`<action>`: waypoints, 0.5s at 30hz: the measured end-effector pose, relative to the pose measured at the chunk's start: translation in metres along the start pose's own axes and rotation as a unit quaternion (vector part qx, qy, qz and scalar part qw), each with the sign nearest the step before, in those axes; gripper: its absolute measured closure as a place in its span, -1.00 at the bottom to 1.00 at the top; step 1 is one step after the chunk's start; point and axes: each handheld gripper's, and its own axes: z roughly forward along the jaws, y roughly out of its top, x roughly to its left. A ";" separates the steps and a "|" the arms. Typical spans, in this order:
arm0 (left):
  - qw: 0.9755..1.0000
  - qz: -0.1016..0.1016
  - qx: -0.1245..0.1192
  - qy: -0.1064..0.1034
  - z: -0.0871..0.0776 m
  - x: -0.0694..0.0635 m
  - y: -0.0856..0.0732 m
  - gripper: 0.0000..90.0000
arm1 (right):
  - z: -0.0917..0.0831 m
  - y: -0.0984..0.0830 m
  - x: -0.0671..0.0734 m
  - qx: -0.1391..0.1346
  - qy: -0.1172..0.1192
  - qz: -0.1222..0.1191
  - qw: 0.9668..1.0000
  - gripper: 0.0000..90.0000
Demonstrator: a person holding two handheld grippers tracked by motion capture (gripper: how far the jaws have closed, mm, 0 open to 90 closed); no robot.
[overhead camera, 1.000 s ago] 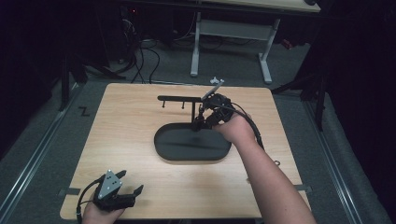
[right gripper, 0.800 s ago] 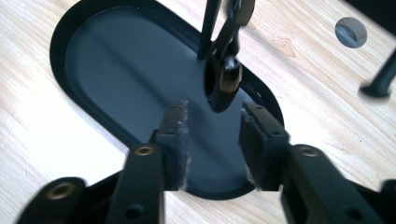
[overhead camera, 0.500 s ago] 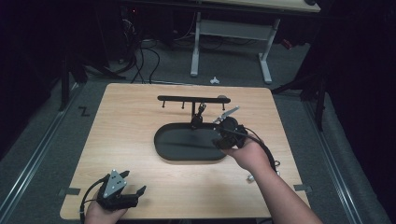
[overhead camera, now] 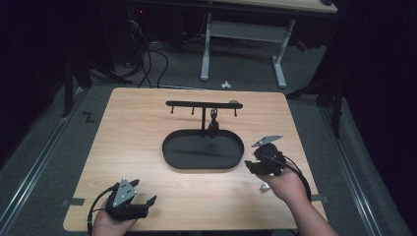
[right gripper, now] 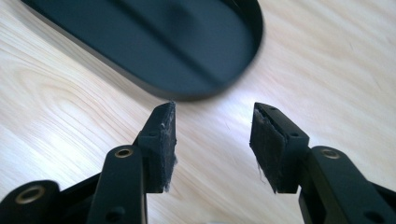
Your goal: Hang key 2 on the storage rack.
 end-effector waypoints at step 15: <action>1.000 0.003 0.008 -0.004 0.002 -0.002 -0.001 -0.59 | 0.010 -0.076 -0.063 0.053 -0.058 0.080 0.994 0.50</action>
